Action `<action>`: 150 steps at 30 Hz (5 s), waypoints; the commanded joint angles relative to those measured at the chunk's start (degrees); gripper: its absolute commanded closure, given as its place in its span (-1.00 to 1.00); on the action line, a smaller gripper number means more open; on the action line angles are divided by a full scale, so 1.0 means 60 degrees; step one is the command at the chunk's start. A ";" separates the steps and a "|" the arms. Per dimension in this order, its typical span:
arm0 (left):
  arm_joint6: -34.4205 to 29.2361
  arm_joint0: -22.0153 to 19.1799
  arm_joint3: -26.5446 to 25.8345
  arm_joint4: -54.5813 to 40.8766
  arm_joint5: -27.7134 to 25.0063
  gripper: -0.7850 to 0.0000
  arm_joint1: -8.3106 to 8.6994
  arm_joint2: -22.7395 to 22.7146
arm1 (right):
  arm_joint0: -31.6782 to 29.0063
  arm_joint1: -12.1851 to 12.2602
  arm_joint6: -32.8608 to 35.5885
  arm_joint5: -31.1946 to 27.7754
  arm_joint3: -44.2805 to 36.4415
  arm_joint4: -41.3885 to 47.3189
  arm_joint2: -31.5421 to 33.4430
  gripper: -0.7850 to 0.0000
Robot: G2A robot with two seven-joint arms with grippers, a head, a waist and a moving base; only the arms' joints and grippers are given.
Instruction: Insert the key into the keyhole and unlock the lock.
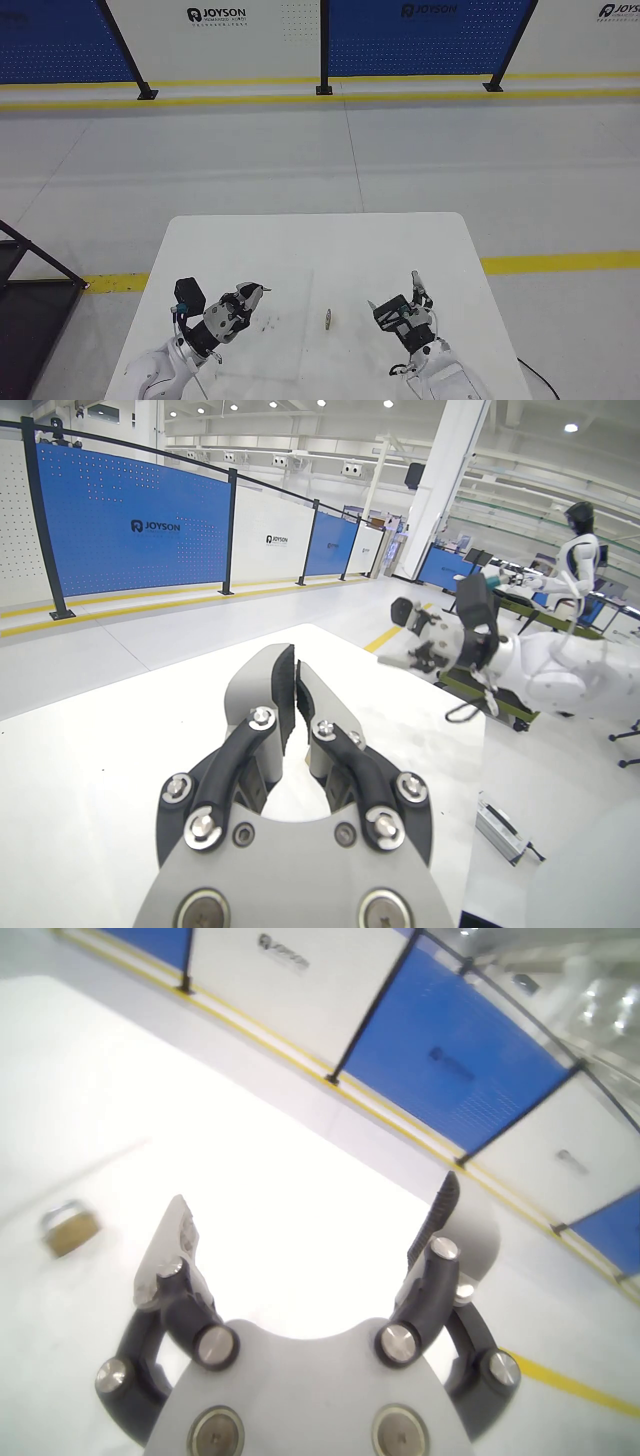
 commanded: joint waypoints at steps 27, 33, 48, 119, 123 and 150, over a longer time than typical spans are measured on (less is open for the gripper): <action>0.0000 0.0000 0.0000 0.0000 0.0000 1.00 0.0000 0.0000 | 0.2704 -0.1325 -0.0680 0.0950 0.4348 0.3475 -0.3342 0.14; 0.0000 0.0000 0.0000 0.0000 0.0000 1.00 0.0000 0.0000 | 0.2945 -0.1485 -0.0928 0.1130 0.4799 0.3776 -0.3512 0.21; 0.0000 0.0000 0.0000 0.0000 0.0000 1.00 0.0000 0.0000 | 0.3214 -0.1738 -0.1147 0.1476 0.5389 0.4028 -0.3711 0.69; 0.1842 -0.1515 0.1748 -0.5746 -0.2169 1.00 -0.0521 0.4015 | 0.3171 -0.1797 -0.8119 -0.9029 0.4755 1.1168 -0.3056 1.00; 0.1842 -0.1515 0.1748 -0.5746 -0.2169 1.00 -0.0521 0.4015 | 0.3171 -0.1797 -0.8119 -0.9029 0.4755 1.1168 -0.3056 1.00; 0.3906 -0.2244 0.2740 -0.4222 -0.1569 1.00 -0.1272 0.5141 | 0.3256 -0.2299 -0.9306 -0.8305 0.4912 1.0677 -0.3180 1.00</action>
